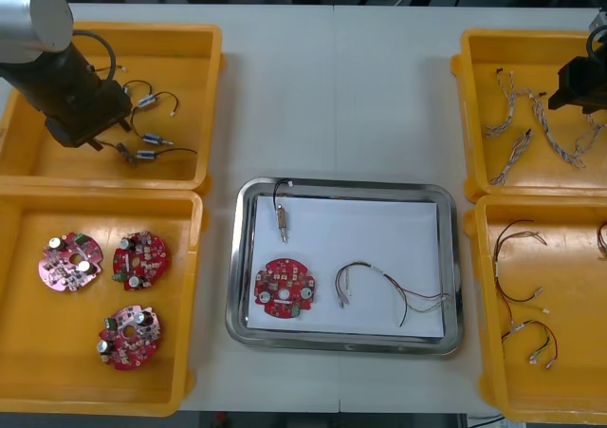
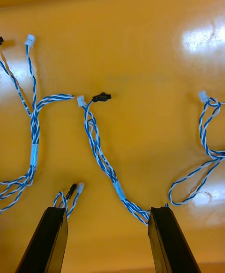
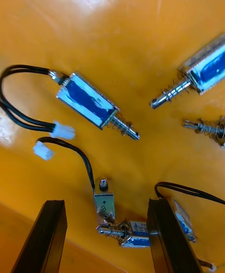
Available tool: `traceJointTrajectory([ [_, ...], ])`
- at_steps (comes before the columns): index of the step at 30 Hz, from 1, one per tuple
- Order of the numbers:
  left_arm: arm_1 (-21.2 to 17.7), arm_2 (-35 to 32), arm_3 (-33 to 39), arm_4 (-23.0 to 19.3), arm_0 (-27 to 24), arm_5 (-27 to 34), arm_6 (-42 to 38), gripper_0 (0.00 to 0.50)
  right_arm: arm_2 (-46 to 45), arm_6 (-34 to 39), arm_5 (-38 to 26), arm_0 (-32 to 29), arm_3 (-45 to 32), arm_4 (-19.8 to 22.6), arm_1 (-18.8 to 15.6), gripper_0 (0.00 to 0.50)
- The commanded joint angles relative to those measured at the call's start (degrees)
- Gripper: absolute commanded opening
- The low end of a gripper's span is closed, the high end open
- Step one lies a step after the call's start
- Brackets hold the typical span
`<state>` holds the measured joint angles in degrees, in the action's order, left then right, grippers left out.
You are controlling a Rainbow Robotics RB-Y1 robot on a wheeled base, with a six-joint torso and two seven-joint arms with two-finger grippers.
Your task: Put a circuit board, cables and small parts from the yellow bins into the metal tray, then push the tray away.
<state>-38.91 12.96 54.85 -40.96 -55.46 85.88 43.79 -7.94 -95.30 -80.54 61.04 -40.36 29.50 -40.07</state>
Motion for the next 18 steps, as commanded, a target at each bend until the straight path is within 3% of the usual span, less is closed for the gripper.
traceJointTrajectory([
  [1, 0.9, 3.5, -0.4, 0.2, -3.3, -1.4, 4.8, 0.500, -1.3, -2.4, -2.2, 2.4, -2.3, 0.8, -3.7, 0.500],
  [9, 1.7, 3.7, -2.5, 0.0, -3.2, -2.2, 5.7, 0.500, -1.3, -2.5, -6.7, -2.8, -12.3, 1.0, -4.4, 0.500],
  [18, 1.7, 5.3, -3.6, -0.9, -2.8, -4.2, 6.0, 0.500, -2.0, -3.8, -6.4, -3.9, -12.6, 1.0, -4.1, 0.500],
])
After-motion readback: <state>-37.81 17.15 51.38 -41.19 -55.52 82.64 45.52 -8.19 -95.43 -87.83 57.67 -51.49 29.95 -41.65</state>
